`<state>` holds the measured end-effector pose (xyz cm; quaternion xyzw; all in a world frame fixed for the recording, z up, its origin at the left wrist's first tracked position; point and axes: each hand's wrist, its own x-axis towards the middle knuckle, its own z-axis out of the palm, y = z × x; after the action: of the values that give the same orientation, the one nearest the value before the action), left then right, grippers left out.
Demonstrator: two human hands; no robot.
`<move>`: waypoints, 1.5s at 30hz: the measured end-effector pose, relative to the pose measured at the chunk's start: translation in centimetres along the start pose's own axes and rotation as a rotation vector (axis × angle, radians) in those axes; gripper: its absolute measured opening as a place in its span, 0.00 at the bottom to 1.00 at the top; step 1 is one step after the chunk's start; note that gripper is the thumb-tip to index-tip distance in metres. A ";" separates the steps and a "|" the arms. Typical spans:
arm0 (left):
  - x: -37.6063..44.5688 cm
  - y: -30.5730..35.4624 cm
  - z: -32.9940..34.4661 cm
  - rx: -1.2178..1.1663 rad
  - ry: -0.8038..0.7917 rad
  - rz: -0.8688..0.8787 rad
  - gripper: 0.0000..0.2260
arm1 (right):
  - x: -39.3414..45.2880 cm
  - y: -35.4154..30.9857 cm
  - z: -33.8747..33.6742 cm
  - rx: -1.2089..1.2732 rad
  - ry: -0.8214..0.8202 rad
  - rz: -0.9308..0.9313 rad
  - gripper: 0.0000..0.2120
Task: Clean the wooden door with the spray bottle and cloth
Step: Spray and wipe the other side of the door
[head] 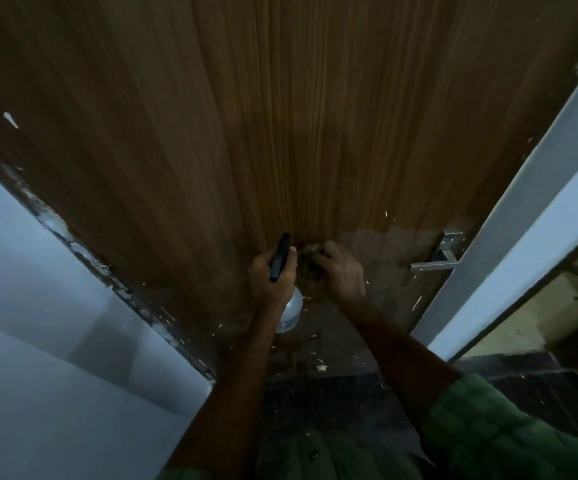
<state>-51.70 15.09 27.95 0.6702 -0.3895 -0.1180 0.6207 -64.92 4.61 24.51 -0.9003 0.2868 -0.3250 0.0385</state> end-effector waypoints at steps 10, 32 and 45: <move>-0.3 0.7 3.5 0.064 -0.018 0.060 0.12 | 1.4 3.5 -3.2 -0.018 0.325 0.036 0.19; -1.9 2.0 7.4 0.190 -0.179 0.142 0.14 | -4.2 9.3 -1.7 -0.244 -0.025 -0.014 0.22; -1.5 3.3 12.5 0.133 -0.165 0.112 0.14 | -6.3 12.4 -2.1 -0.233 -0.064 0.168 0.20</move>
<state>-61.92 7.09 28.02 0.6751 -0.4832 -0.1117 0.5461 -76.23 -2.07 19.47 -0.8815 0.3953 -0.2563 -0.0299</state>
